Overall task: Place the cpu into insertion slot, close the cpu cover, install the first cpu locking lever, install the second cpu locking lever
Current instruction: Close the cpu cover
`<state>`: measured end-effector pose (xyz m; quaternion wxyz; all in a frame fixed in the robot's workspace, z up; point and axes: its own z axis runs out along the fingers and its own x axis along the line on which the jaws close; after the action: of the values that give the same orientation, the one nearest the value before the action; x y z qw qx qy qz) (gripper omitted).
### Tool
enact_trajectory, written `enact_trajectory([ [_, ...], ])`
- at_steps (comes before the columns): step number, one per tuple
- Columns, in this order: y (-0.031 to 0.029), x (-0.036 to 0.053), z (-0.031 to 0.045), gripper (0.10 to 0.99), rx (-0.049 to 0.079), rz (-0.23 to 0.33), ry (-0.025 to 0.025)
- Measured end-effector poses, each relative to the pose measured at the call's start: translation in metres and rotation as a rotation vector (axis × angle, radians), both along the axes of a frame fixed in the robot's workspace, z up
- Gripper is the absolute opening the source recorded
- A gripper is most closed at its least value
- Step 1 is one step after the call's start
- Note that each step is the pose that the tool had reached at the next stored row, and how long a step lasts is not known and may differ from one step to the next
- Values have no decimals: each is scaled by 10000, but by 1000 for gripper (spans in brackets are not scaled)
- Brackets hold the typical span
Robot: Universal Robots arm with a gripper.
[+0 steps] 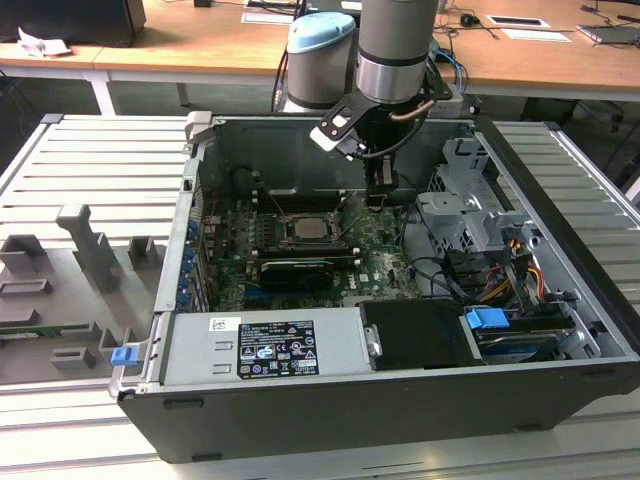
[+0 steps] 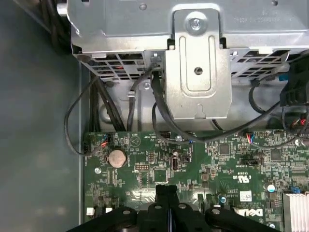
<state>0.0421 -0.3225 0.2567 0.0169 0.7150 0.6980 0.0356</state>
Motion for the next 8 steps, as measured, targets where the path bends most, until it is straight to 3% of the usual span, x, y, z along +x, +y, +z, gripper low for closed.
enact_trajectory([
  [8,0,-134,-15,106,-2,0,2],
])
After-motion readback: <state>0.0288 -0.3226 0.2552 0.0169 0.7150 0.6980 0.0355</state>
